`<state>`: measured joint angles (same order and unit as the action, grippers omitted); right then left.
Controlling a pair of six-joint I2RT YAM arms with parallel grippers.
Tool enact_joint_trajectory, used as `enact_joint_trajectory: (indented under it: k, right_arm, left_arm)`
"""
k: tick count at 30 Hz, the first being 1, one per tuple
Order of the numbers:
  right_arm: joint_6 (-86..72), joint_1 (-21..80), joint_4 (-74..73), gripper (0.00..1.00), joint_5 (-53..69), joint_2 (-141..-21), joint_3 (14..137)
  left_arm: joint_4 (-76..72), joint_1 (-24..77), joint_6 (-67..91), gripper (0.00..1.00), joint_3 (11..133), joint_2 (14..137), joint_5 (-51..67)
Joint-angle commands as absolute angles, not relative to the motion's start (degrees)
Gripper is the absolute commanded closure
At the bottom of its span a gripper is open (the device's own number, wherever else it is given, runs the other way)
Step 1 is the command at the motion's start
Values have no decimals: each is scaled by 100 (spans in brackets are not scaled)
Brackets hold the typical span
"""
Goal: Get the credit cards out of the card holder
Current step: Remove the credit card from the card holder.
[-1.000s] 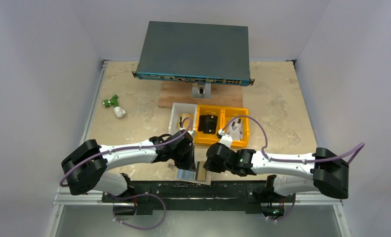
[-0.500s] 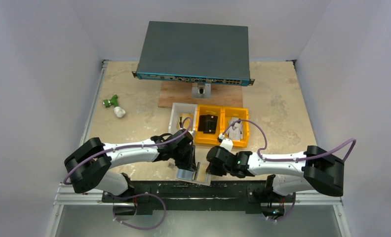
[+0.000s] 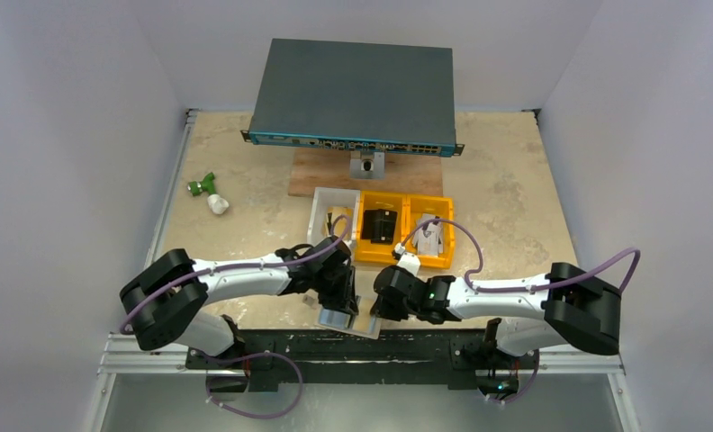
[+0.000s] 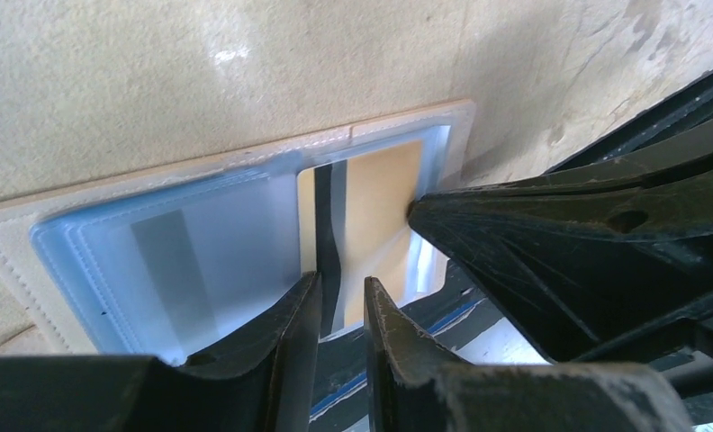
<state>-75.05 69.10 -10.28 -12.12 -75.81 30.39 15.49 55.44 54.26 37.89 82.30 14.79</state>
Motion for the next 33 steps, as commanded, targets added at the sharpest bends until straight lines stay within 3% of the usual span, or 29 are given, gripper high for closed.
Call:
enact_joint_trajectory:
  k: [1, 24, 33]
  right_arm:
    - [-7550, 6935, -1161, 99, -1187, -7706, 2883]
    - [-7533, 6935, -1059, 100, -1093, -7917, 2901]
    - [-7532, 6935, -1062, 100, -1090, -7993, 2918]
  left_arm:
    - [1664, 5467, 5330, 76, 3654, 7902, 1338]
    - [873, 5234, 5551, 77, 3105, 7858, 2042]
    - [910, 5165, 5568, 91, 3044, 7732, 2059]
